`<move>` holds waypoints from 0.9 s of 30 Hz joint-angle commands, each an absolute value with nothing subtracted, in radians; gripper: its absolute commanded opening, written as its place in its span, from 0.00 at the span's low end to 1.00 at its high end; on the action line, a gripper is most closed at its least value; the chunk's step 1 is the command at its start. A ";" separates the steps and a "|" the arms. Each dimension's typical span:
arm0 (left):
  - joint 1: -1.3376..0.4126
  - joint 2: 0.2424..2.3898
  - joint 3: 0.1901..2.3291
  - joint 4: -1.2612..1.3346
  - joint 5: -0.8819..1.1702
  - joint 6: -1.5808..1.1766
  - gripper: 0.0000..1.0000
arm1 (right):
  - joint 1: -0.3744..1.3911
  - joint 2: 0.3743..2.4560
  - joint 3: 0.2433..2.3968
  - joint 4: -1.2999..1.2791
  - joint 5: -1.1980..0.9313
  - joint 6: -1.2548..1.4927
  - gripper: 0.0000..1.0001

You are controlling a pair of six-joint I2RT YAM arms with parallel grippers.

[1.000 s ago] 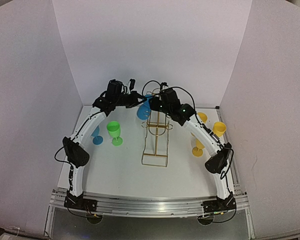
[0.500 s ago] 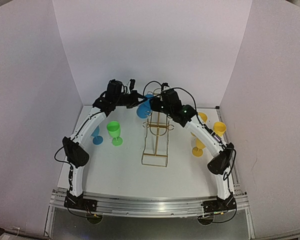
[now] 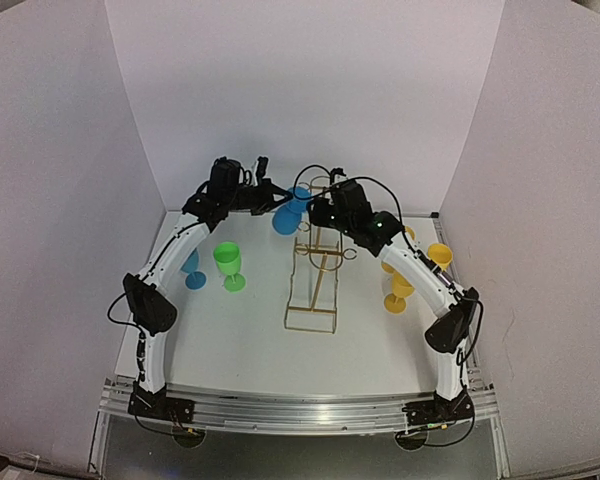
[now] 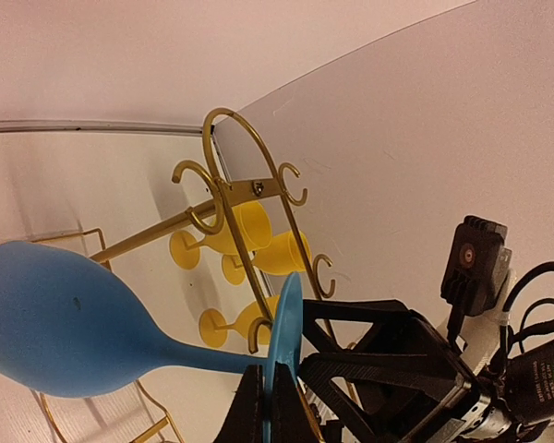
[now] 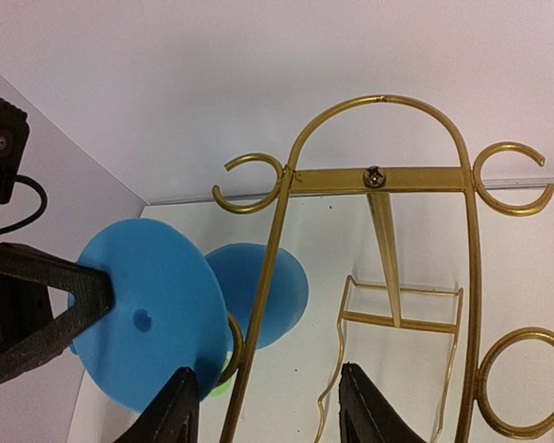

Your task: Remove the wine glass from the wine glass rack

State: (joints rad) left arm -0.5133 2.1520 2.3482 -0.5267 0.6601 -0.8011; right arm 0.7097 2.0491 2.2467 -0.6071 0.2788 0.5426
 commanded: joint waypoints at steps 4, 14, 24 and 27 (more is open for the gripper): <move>-0.475 2.060 2.395 -0.520 0.674 -0.707 0.00 | 0.695 2.062 2.311 -0.652 0.203 0.521 0.47; -0.476 1.926 2.319 -0.632 0.548 -0.109 0.00 | 0.695 2.078 2.417 -0.649 0.121 0.508 0.52; -0.506 1.569 1.856 -0.521 0.458 0.723 0.00 | 0.696 2.022 2.428 -0.646 0.099 0.480 0.55; -0.514 1.356 1.430 -0.225 0.411 1.155 0.00 | 0.702 1.977 2.395 -0.648 0.106 0.483 0.58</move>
State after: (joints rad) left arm -0.4953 1.6046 1.8515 -0.5455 0.4950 0.4668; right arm 0.6987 2.0729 2.3955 -0.6530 0.1120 0.4971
